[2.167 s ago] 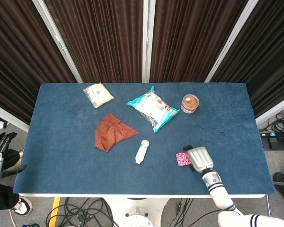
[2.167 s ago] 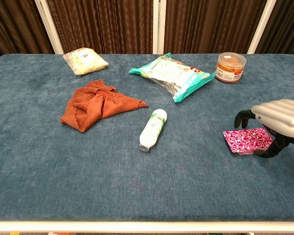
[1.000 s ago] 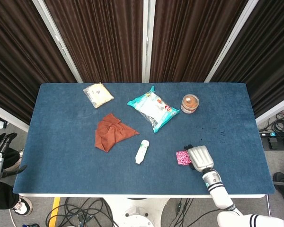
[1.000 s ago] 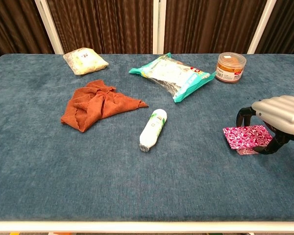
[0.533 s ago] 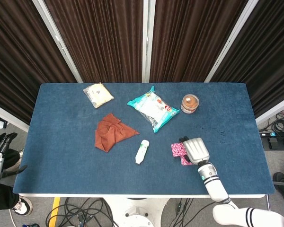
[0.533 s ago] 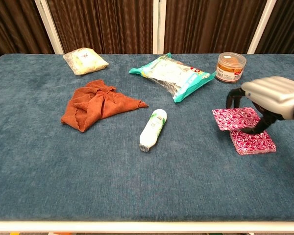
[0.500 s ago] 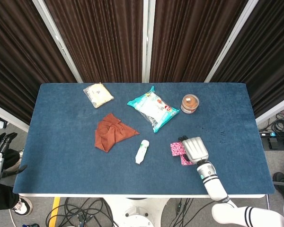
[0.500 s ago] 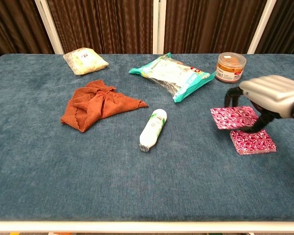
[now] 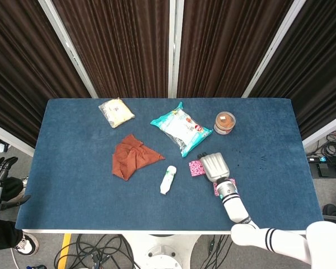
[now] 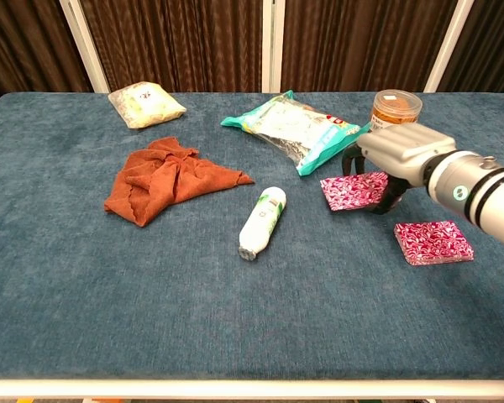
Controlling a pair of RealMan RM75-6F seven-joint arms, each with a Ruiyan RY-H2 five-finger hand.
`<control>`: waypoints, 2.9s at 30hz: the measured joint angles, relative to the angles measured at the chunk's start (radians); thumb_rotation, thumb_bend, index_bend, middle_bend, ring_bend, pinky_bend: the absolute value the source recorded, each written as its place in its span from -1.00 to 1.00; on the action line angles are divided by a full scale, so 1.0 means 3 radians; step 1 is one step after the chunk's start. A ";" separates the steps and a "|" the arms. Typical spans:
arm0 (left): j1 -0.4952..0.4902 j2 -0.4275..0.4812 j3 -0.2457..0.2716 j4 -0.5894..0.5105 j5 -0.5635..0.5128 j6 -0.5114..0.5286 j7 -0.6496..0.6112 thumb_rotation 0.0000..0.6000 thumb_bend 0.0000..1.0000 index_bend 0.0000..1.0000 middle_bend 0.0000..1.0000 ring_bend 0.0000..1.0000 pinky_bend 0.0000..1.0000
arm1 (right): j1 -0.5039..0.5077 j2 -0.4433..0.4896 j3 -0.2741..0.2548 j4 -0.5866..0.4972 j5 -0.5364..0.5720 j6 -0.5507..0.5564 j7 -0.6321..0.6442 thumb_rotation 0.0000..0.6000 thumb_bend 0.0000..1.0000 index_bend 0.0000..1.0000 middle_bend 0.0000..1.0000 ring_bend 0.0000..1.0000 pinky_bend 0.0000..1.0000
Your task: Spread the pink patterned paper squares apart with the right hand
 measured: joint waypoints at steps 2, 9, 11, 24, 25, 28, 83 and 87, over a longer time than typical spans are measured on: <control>0.0000 -0.0005 0.0001 0.0014 -0.0001 -0.0005 -0.0011 1.00 -0.97 -0.82 -0.80 -1.00 -0.74 | 0.0024 -0.0042 -0.0008 0.0053 0.0027 -0.0013 -0.0004 1.00 -0.56 -0.15 -0.21 0.54 0.66; 0.0001 -0.0016 -0.0002 0.0041 -0.0010 -0.0010 -0.0044 1.00 -0.97 -0.82 -0.80 -1.00 -0.74 | 0.0071 -0.0055 -0.0063 0.0056 0.0112 -0.0056 -0.0064 1.00 -0.64 -0.46 -0.46 0.54 0.66; 0.0001 -0.0019 -0.0003 0.0048 -0.0022 -0.0020 -0.0047 1.00 -0.97 -0.82 -0.80 -1.00 -0.74 | 0.0084 -0.0043 -0.0072 0.0033 0.0163 -0.0062 -0.0104 1.00 -0.66 -0.58 -0.52 0.54 0.66; 0.0007 -0.0013 -0.0007 0.0035 -0.0020 -0.0011 -0.0049 1.00 -0.97 -0.82 -0.80 -1.00 -0.74 | 0.0059 0.0208 -0.0119 -0.0358 0.0119 0.0143 -0.0100 1.00 -0.67 -0.66 -0.57 0.54 0.66; 0.0007 -0.0012 -0.0005 0.0032 -0.0015 -0.0008 -0.0046 1.00 -0.97 -0.82 -0.80 -1.00 -0.74 | 0.0039 0.0252 -0.0132 -0.0417 0.0092 0.0178 -0.0091 1.00 -0.68 -0.65 -0.55 0.54 0.66; 0.0004 -0.0012 -0.0003 0.0022 -0.0004 -0.0006 -0.0041 1.00 -0.97 -0.82 -0.80 -1.00 -0.74 | -0.0047 0.0432 -0.0196 -0.0631 0.0022 0.0287 -0.0058 1.00 -0.69 -0.55 -0.51 0.54 0.66; -0.0002 0.0028 0.0052 -0.0025 0.0046 -0.0030 -0.0086 1.00 -0.97 -0.82 -0.80 -1.00 -0.74 | -0.0406 0.0690 -0.0662 -0.0810 -0.0059 0.0305 0.0034 1.00 -0.68 -0.29 -0.32 0.54 0.66; -0.0006 0.0029 0.0046 -0.0026 0.0047 -0.0027 -0.0087 1.00 -0.97 -0.82 -0.80 -1.00 -0.74 | -0.0403 0.0678 -0.0654 -0.0798 -0.0044 0.0305 0.0013 1.00 -0.66 -0.22 -0.22 0.54 0.66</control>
